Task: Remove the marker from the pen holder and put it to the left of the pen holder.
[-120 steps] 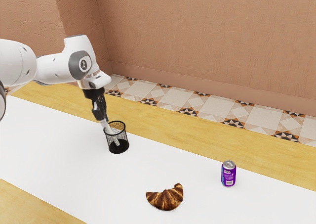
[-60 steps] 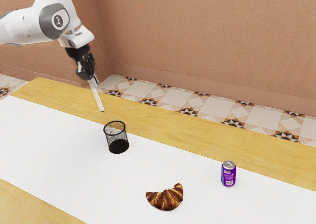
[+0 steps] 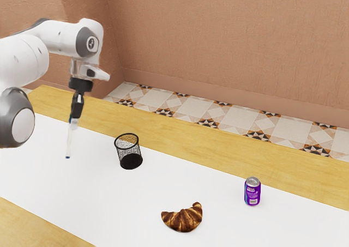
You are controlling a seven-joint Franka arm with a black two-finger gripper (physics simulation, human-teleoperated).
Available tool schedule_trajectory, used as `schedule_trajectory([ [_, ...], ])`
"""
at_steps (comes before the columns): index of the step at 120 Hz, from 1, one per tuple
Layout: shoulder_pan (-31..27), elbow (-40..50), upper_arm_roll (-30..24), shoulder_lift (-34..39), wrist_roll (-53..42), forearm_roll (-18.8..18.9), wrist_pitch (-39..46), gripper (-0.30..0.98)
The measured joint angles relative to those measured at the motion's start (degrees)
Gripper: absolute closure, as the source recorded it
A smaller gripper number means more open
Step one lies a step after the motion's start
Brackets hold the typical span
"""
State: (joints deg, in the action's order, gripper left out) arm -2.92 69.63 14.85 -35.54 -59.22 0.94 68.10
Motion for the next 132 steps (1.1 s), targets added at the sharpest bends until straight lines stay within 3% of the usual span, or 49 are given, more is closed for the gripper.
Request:
schedule_trajectory([
  [36, -0.16, -19.43, 6.26, -20.77, 13.09, -6.71, -11.63, 0.76],
  [79, -0.25, -24.38, 10.64, -30.14, 22.08, -11.35, -15.39, 0.75],
  [101, -0.17, -24.42, 10.71, -30.58, 25.22, -12.30, -16.05, 0.39],
  [108, -0.09, -24.32, 10.64, -28.57, 26.05, -12.46, -16.08, 0.30],
  [116, 0.56, -22.90, 9.59, -20.83, 26.67, -12.47, -15.71, 0.22],
  [124, 3.00, -14.60, 6.08, -8.27, 26.46, -10.87, -12.72, 0.16],
  [132, 4.75, -1.93, -1.12, 8.05, 25.52, -5.44, -7.06, 0.12],
])
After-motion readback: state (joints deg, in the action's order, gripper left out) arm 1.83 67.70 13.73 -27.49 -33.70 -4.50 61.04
